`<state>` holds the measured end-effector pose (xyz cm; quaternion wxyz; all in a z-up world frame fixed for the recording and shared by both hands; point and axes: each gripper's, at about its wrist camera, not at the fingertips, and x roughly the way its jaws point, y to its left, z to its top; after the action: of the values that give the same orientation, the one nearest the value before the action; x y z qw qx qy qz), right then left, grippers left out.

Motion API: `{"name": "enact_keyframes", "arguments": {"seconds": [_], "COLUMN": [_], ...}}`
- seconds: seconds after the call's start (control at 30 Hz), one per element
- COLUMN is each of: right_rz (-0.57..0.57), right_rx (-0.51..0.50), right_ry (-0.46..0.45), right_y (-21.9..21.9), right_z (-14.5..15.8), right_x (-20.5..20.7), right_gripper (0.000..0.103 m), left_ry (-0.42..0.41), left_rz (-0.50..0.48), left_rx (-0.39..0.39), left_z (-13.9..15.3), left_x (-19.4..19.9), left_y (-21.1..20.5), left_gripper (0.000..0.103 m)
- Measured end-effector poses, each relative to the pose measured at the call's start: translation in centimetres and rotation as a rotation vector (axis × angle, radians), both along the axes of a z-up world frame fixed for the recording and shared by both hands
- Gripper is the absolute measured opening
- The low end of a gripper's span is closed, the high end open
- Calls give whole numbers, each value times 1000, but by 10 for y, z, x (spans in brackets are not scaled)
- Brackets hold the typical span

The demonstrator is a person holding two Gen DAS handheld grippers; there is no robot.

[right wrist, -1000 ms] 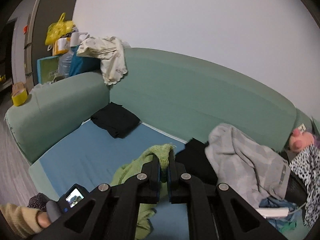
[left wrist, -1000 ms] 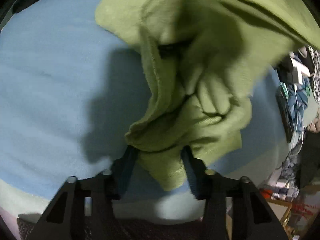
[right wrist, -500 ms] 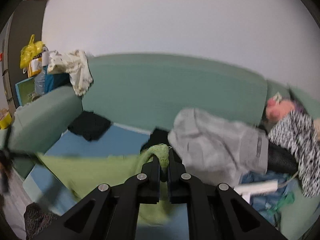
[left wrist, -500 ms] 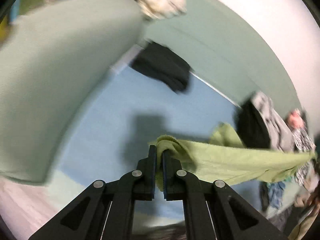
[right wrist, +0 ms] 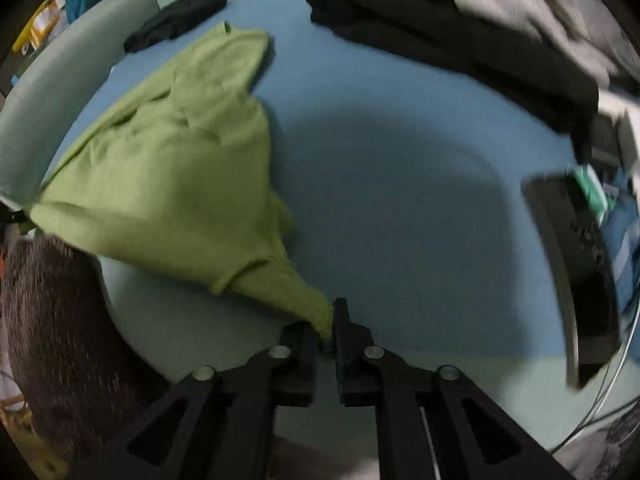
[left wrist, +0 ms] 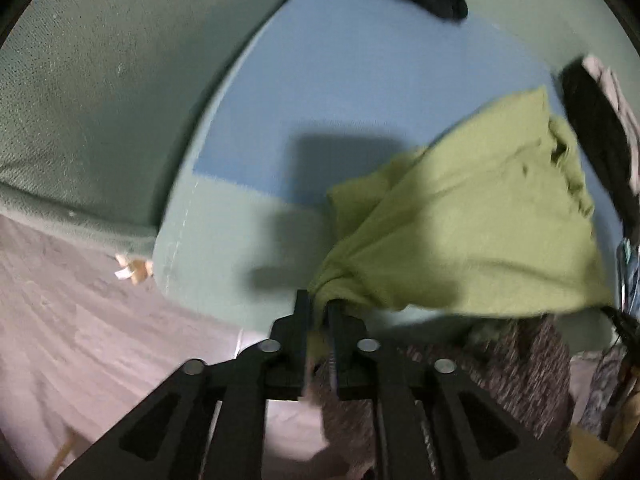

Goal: Fold clothes

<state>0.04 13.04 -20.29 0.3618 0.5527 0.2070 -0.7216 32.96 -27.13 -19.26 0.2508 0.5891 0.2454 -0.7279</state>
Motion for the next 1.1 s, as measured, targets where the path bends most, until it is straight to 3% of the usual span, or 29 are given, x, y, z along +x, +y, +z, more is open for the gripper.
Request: {"name": "enact_keyframes", "arguments": {"seconds": [0.03,0.07,0.1,0.17,0.27,0.33,0.4,0.47,0.57,0.63,0.67,0.7,0.73,0.77,0.83,1.03,1.1], "right_rz": [-11,-29,-43,-44,29,98,162,210,289,312,320,320,304,286,250,121,49], "right_rx": [-3,-4,-8,-27,-36,-71,-133,-148,-136,-86,-61,-47,-51,-62,-125,-239,-271], "right_ry": [5,30,55,100,199,224,211,218,210,226,234,226,213,200,202,410,438], "right_y": [7,13,19,20,-17,-60,-107,-151,-197,-217,-224,-228,-229,-229,-221,-190,-185], "right_z": [4,13,21,43,64,69,63,56,39,26,20,18,17,19,36,120,143], "right_x": [-2,-7,-12,-25,-37,-38,-30,-21,-6,-5,-6,-10,-15,-20,-30,-71,-93], "right_gripper": [38,44,44,44,45,45,45,46,51,51,43,34,8,7,6,6,6], "left_ry": [-23,-31,-38,24,136,158,72,59,92,76,77,78,80,108,168,377,422], "left_rz": [-15,-27,-38,-106,-260,-398,-516,-572,-580,-575,-564,-552,-541,-507,-438,-77,29], "left_rx": [-25,-94,-165,-246,-270,-288,-308,-289,-284,-287,-285,-282,-279,-263,-229,-319,-347], "left_z": [4,17,31,60,80,75,46,21,-2,-14,-17,-20,-22,-13,7,100,117], "left_x": [2,3,5,-4,-56,-110,-170,-208,-251,-264,-267,-270,-273,-270,-263,-210,-188], "left_y": [2,4,7,16,44,70,100,95,107,108,105,102,99,89,68,-46,-77], "left_gripper": [38,65,74,73,73,73,63,59,59,55,39,23,17,6,5,5,5]}}
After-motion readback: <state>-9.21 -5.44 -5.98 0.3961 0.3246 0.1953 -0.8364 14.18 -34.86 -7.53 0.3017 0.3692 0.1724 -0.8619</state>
